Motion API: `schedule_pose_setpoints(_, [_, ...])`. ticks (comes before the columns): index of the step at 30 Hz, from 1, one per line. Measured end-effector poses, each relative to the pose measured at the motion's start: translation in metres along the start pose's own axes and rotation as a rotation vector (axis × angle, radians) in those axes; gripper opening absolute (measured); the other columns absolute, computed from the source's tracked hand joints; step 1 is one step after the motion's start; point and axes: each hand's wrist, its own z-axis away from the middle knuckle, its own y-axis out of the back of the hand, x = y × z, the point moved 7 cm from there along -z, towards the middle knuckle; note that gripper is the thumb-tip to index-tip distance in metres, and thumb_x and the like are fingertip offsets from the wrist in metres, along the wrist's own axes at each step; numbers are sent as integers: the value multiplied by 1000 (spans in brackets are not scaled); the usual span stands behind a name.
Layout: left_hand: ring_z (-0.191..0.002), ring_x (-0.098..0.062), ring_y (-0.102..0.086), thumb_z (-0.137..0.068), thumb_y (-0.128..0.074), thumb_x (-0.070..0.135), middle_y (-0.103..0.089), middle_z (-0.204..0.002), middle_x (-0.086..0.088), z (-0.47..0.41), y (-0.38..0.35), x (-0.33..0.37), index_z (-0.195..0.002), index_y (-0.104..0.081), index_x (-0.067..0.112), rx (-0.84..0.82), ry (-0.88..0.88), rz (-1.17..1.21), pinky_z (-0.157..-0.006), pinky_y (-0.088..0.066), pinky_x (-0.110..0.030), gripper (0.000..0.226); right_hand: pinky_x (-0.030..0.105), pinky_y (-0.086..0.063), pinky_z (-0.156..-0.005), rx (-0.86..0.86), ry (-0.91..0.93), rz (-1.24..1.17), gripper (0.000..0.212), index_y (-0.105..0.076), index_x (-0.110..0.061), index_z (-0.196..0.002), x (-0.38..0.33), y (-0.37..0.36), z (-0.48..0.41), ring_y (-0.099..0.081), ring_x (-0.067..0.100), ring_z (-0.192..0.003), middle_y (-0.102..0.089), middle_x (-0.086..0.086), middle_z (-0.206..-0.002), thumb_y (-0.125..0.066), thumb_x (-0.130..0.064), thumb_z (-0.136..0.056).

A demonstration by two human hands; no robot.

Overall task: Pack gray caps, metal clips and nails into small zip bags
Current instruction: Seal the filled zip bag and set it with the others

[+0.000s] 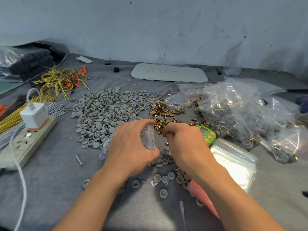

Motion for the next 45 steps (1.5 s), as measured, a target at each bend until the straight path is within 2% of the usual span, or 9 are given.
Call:
schedule_pose_setpoints(8, [-115, -4, -47, -67, -75, 42, -49, -119, 30, 3, 3, -3, -134, -47, 52, 22, 30, 52, -92, -35, -26, 74, 16, -57, -66, 16, -35, -401, 32, -82, -23, -89, 2, 4, 5, -72, 4, -67, -77, -7, -77, -65, 4, -86])
schedule_pose_setpoints(12, [-110, -4, -50, -68, -77, 35, -53, -114, 29, 3, 5, -5, -127, -51, 53, 50, 43, 97, -87, -38, -27, 67, 27, -63, -68, -7, -87, -485, 27, -82, -16, -92, 6, 1, 5, -73, 11, -63, -76, -3, -67, -67, 5, -85])
schedule_pose_setpoints(17, [-108, -1, -51, -72, -77, 29, -55, -108, 30, 5, 9, -3, -121, -57, 49, 82, 26, 133, -89, -38, -24, 57, 12, -49, -54, -17, -83, -458, 17, -81, -22, -85, 8, -2, 2, -65, -2, -53, -74, -8, -64, -81, -6, -80])
schedule_pose_setpoints(22, [-110, -4, -55, -73, -78, 25, -61, -108, 24, 4, 12, 0, -109, -67, 41, 90, 7, 163, -96, -44, -28, 41, 16, -40, -44, 59, -68, -455, 23, -71, -21, -65, 8, 3, 4, -56, 3, -45, -69, -6, -57, -94, -26, -68])
schedule_pose_setpoints(25, [-110, -2, -54, -71, -79, 25, -60, -110, 25, 4, 13, 2, -115, -64, 44, 81, 5, 152, -98, -45, -28, 50, 24, -48, -49, 48, -67, -560, 17, -76, -26, -70, 8, 3, 4, -63, 9, -49, -70, -4, -57, -92, -24, -71])
schedule_pose_setpoints(29, [-109, -3, -49, -63, -85, 30, -52, -117, 26, 4, 11, 1, -138, -41, 54, 27, 16, 78, -88, -41, -27, 90, 37, -64, -70, 1, -87, -757, 23, -82, -24, -86, 7, -4, 4, -76, 20, -67, -78, 3, -71, -76, -3, -86])
schedule_pose_setpoints(32, [-107, -3, -46, -61, -88, 26, -45, -113, 27, 4, 8, 0, -144, -28, 58, 2, 17, 40, -87, -36, -24, 107, 28, -61, -64, -16, -101, -899, 28, -79, -20, -94, 6, -7, 4, -76, 22, -67, -78, 8, -76, -69, 5, -90])
schedule_pose_setpoints(37, [-105, -3, -47, -64, -90, 20, -45, -109, 26, 3, 5, -3, -144, -25, 59, -4, 26, 43, -87, -36, -24, 110, 26, -57, -54, -20, -106, -1075, 20, -73, -6, -82, 6, -2, 6, -72, 25, -59, -74, 21, -70, -76, 13, -80])
schedule_pose_setpoints(45, [-103, -4, -50, -67, -87, 24, -51, -109, 26, 3, 6, -7, -141, -28, 62, 29, 30, 84, -81, -36, -23, 102, 30, -56, -63, 8, -33, -924, 24, -83, -20, -78, 6, 0, 4, -68, 17, -61, -76, 8, -69, -81, 3, -73])
